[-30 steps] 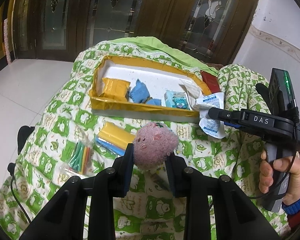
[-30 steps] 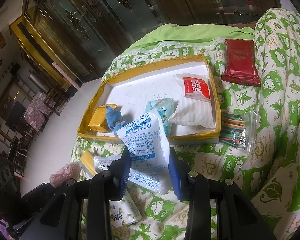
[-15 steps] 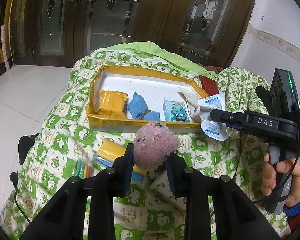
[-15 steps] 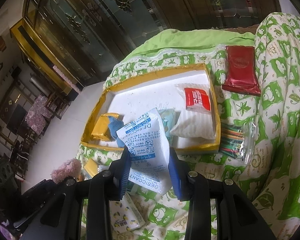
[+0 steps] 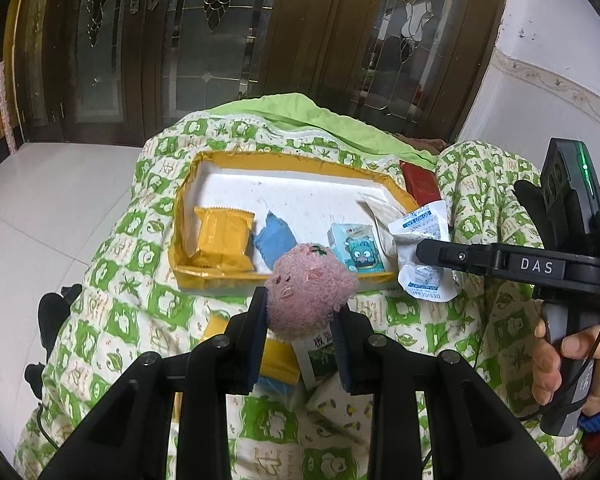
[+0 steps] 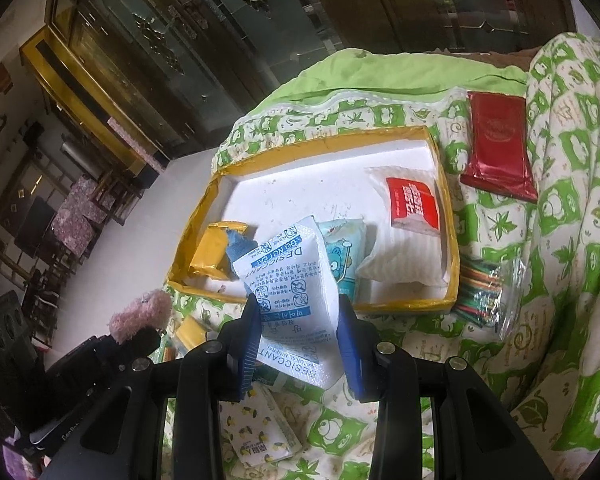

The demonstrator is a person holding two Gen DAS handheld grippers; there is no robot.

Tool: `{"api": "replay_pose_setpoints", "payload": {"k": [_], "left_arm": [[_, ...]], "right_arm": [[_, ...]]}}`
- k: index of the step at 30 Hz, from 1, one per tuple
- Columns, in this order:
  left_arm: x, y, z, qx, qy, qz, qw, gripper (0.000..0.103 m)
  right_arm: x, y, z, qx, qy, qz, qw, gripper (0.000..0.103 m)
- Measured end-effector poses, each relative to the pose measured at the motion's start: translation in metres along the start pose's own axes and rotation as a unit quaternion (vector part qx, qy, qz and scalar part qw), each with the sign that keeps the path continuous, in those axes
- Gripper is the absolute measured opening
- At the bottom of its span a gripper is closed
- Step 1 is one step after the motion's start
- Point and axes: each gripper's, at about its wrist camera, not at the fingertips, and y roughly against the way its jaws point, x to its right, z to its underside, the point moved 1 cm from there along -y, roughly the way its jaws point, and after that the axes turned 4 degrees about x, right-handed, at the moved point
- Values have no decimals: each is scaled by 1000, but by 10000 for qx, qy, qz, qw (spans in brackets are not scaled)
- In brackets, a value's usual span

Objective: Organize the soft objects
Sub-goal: 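Lift the pink ball and desiccant packet and carry both toward the tray, then lower the pink ball and desiccant packet into the tray, open both grippers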

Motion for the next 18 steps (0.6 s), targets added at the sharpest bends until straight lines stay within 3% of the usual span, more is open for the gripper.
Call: {"api": "replay_pose_setpoints", "payload": {"k": [18], "left_arm": [[-24,-32,-35,-20,45,-183,9998,29]], "right_arm": [[16,-9,-62,344,-258,213,9988,39]]}}
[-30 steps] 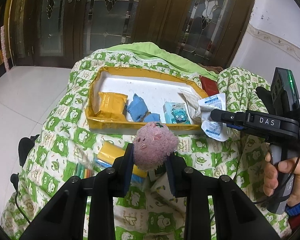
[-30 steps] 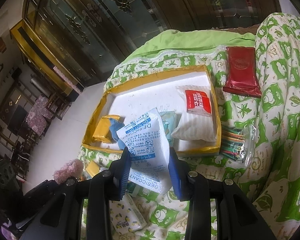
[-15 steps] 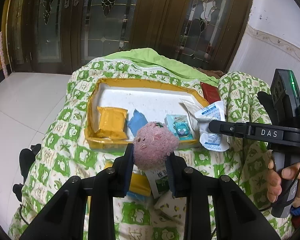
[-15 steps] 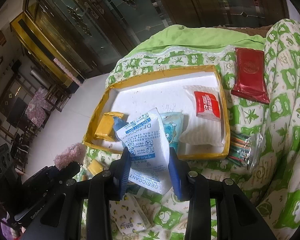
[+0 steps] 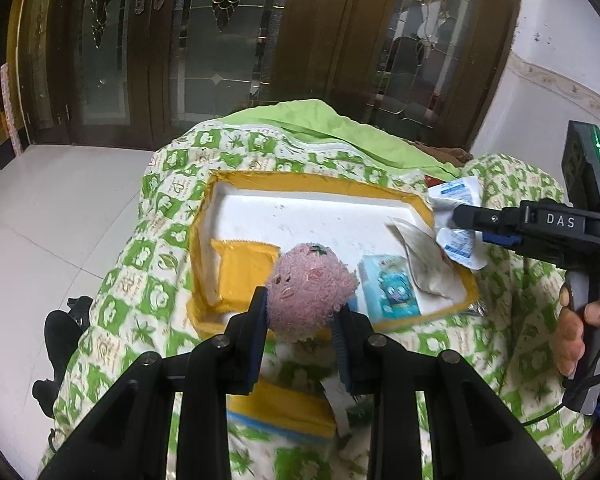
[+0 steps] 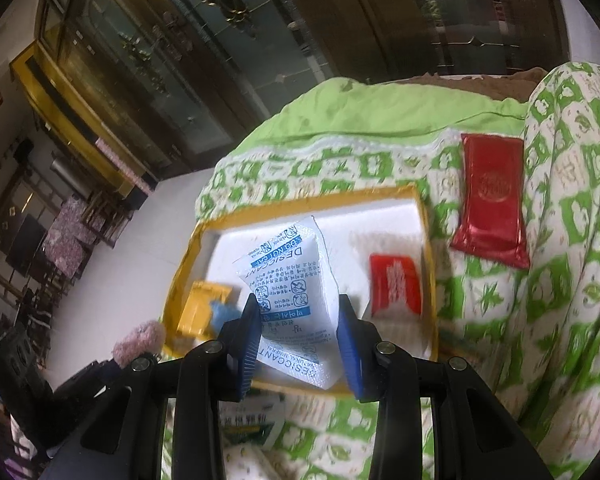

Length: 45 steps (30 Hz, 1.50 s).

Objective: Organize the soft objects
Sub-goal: 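Lower the pink ball and desiccant packet into the tray, open both grippers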

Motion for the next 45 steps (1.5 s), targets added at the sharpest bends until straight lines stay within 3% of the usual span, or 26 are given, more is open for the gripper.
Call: {"api": "replay_pose_setpoints", "payload": {"k": [7,18,27,35,37,39,40,44,45], "left_arm": [[-7,-26,-27,-37,-73,-68,9999,29],[-26,-89,-59,-354,-6,-142,9993,29],[-38,-127,-55,-666,-31,-220,9975,29],[-41,-135,-45,-775,19,-271,9966,30],[-41,-133,-44,-749,21,-304,9967,33],[-43,-131,-44,-729,68,-312,9968,47],[-43,-128,-44,-691,92,-308,9971,50],[-41,-119,-47,-611,160,-244,9977,63],[-39,-117,-48,-582,145,-261,9979,70]], "right_arm": [[-8,-27,-13,-115,49,20,9999,39],[-34,-89,-3,-527,391,-47,9978,39],[-38,-128,8,-854,546,-70,9948,39],[-41,-132,16,-886,678,-64,9937,41],[-40,-132,16,-853,634,-65,9943,44],[-39,-129,15,-802,583,-66,9951,51],[-37,-126,15,-758,553,-68,9956,57],[-34,-114,14,-603,470,-121,9970,64],[-34,-110,14,-561,457,-129,9973,66]]}}
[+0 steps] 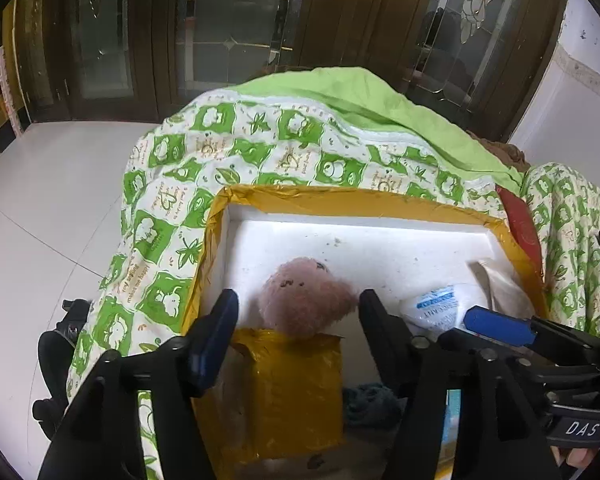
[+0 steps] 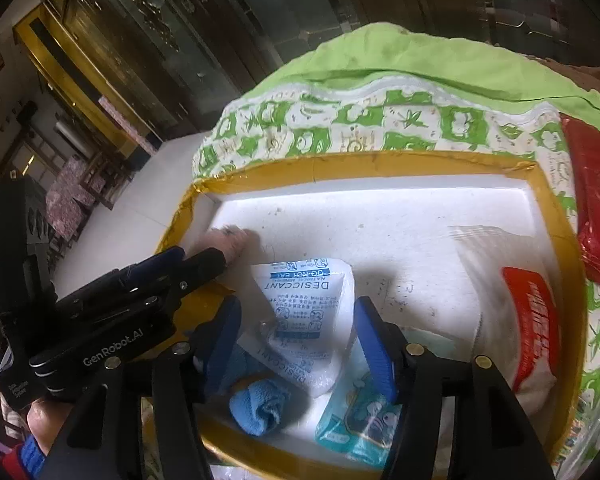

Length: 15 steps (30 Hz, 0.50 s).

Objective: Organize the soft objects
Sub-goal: 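Lower the pink ball and desiccant packet into the tray, open both grippers, then withdraw both grippers and move toward the straw bag and bird-print tissue pack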

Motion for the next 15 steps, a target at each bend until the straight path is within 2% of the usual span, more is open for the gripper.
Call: {"api": "replay_pose_setpoints", "payload": {"k": [3,7,15], "left_arm": [[2,12,0,159,-1,-64,9999,82],[1,27,0,248,148,-6,9996,83],[3,63,17,477,289,42,9984,96]], "right_arm": [[1,14,2,167,-40,-31,9998,73],[3,29,3,357,-148,-63,9992,87],[3,54,14,545,-276,-155,9980,95]]}}
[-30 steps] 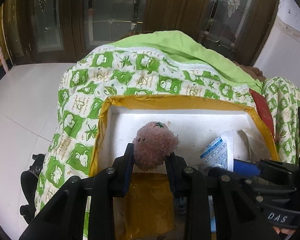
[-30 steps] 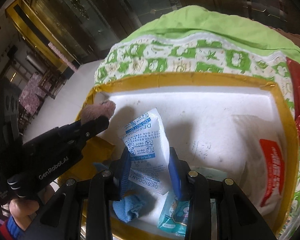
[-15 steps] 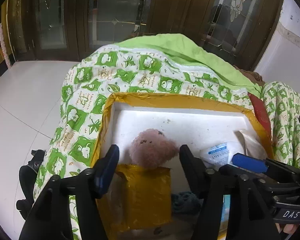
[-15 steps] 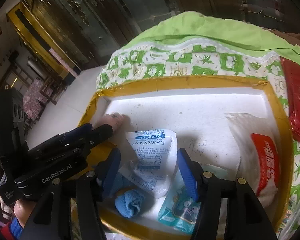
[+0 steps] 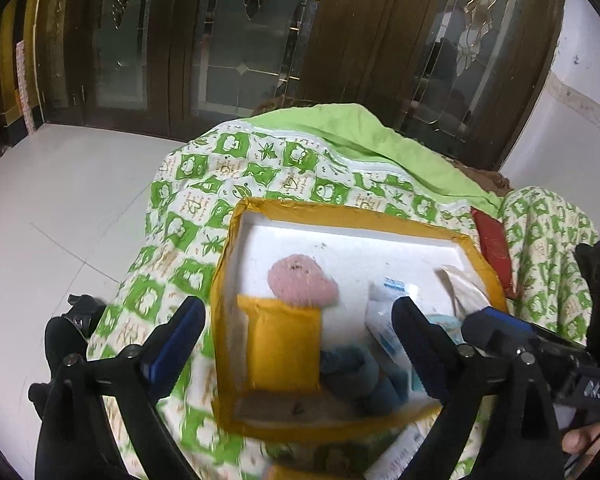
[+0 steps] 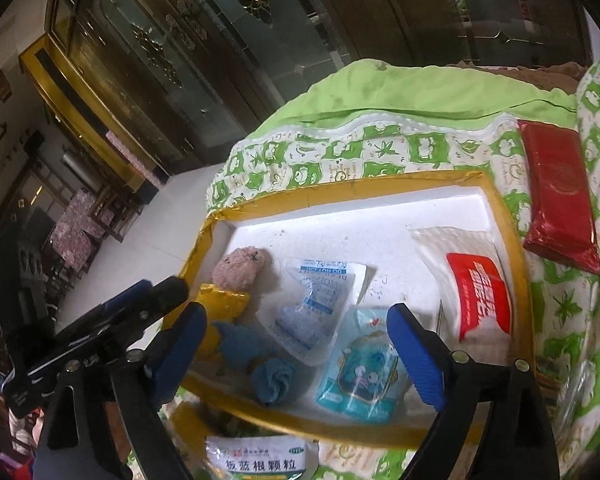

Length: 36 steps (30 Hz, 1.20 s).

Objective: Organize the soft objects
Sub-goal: 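Withdraw both grippers and move toward the straw bag and bird-print tissue pack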

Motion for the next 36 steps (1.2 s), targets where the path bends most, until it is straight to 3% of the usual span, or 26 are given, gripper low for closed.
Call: {"api": "replay_pose_setpoints", "payload": {"k": [6,16,36], "left_arm": [[3,29,24,82,57,109,9999,98],[-1,67,64,194,92,17,9998,98],[-75,119,107,346,1219,-361,9913,98]], "right_arm": [[-2,14,13,-16,-18,-110,9999,98],[-19,37,43,-11,479,-121,9988,101],[-14,59,95,-458,559,-314,9969,101]]}}
